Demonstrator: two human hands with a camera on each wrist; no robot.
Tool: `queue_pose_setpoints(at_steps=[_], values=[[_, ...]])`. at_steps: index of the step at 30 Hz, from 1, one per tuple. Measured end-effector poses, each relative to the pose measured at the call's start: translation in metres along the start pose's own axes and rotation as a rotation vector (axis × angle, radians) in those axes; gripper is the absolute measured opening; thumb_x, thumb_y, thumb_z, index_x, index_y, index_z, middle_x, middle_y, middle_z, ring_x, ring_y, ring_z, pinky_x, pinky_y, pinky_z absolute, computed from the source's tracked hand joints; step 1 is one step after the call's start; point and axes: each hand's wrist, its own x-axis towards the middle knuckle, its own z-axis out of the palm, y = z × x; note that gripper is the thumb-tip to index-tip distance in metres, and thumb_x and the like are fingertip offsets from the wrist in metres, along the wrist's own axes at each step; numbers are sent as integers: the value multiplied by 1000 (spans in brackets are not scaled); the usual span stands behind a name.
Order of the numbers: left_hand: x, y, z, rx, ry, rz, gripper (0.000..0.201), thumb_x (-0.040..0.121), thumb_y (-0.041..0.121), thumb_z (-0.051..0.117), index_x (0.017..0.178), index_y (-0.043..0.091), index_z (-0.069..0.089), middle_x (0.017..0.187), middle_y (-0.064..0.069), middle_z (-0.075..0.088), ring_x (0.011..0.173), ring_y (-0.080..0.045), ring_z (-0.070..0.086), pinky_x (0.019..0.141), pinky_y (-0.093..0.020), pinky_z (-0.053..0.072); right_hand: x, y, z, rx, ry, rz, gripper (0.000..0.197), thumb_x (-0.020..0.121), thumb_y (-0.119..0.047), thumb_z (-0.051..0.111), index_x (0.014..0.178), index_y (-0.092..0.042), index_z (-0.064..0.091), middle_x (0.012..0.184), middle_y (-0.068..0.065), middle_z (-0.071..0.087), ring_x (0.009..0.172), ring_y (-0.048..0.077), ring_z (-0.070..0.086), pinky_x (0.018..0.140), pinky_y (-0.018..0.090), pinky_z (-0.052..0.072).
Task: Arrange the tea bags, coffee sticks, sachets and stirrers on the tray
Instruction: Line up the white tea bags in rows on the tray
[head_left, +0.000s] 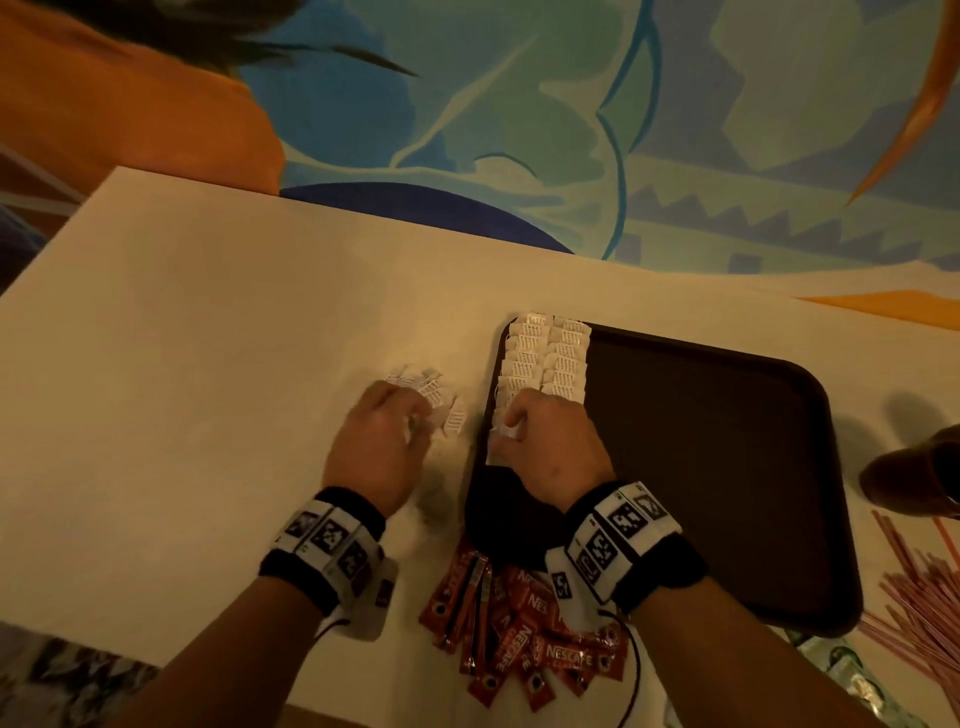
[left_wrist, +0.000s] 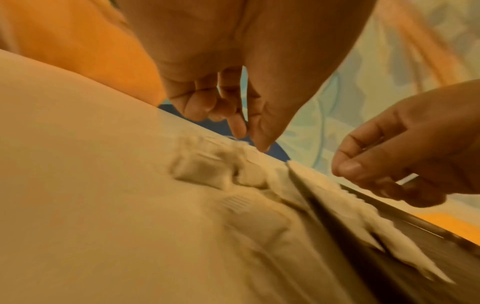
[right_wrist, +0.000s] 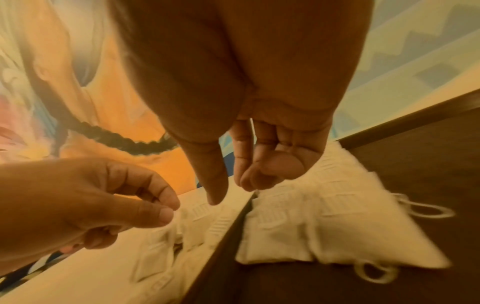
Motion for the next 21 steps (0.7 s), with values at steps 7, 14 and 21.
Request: queue_pose_setpoints(at_steps=[7,14,21], values=[[-7,-37,-24,33,15,-197,14,92,26,70,105,26,65,108,5,52,91,-15,52,78,-30,42,27,-55,29,-124,-83,-220,18,94,-17,65,111,-20,67,114,7,64,103,26,64,82,33,53],[-8,-39,-18,-28,14,-154,6,91,20,73,94,21,68,101,1,53,84,-21,55,75,-30,42,43,-87,50,-198,-117,-306,35,99,-23,57,133,-23,62,132,13,58,119,33,59,97,41,52],[-35,-54,-30,0,-28,-138,14,94,16,67,88,27,61,94,5,58,75,-12,51,68,-26,41,49,-94,69,-313,-139,-330,30,96,-14,55,121,-20,71,129,12,60,116,32,60,95,41,54]])
